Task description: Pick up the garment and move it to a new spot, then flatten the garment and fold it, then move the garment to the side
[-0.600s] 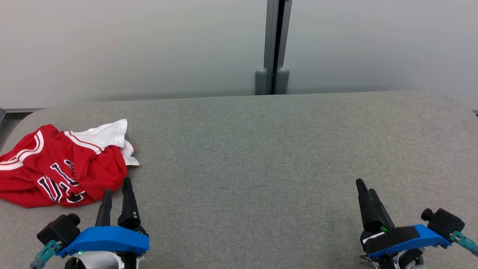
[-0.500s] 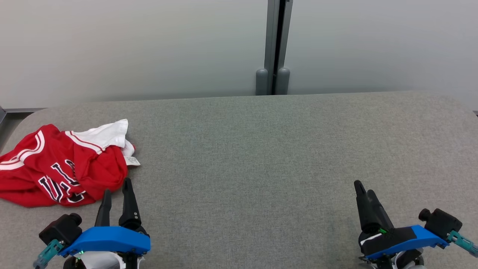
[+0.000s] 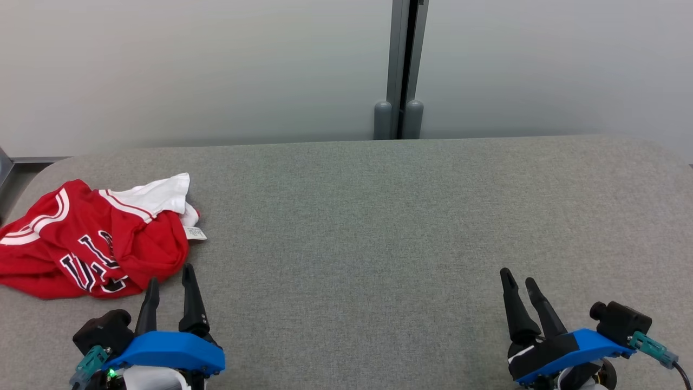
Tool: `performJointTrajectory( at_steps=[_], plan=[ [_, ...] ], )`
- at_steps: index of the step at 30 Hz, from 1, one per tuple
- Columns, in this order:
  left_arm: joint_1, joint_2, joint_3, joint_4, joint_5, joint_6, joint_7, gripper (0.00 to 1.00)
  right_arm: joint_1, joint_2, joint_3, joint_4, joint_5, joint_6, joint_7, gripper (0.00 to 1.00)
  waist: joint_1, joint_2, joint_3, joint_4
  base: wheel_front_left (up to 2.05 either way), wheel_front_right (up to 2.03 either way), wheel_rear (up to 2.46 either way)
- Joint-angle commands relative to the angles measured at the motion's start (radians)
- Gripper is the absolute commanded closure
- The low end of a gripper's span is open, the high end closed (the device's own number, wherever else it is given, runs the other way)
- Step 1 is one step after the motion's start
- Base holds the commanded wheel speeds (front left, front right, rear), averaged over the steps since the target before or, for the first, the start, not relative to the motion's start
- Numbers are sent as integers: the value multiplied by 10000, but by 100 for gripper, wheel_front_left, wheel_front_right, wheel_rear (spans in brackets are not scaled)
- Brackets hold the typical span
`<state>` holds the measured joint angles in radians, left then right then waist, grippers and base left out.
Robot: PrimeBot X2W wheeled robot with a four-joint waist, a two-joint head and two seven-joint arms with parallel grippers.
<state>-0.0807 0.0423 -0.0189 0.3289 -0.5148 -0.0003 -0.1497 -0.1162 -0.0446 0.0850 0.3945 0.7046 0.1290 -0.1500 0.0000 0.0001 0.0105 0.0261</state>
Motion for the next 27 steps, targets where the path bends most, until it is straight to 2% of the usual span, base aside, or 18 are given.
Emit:
performJointTrajectory(
  at_steps=[1, 27],
  plan=[
    [-228, 73, -48, 4, 330, 56, -105, 0, -252, -63, 40, -24, -357, 19, -98, 0, 0, -1, -5, 5, 0, 0, 0],
    [-335, 99, -167, 534, 2854, 259, -692, 0, -189, -76, -43, -84, -3065, 24, -699, 0, 0, -1, -30, 170, 0, 0, 0]
  ],
)
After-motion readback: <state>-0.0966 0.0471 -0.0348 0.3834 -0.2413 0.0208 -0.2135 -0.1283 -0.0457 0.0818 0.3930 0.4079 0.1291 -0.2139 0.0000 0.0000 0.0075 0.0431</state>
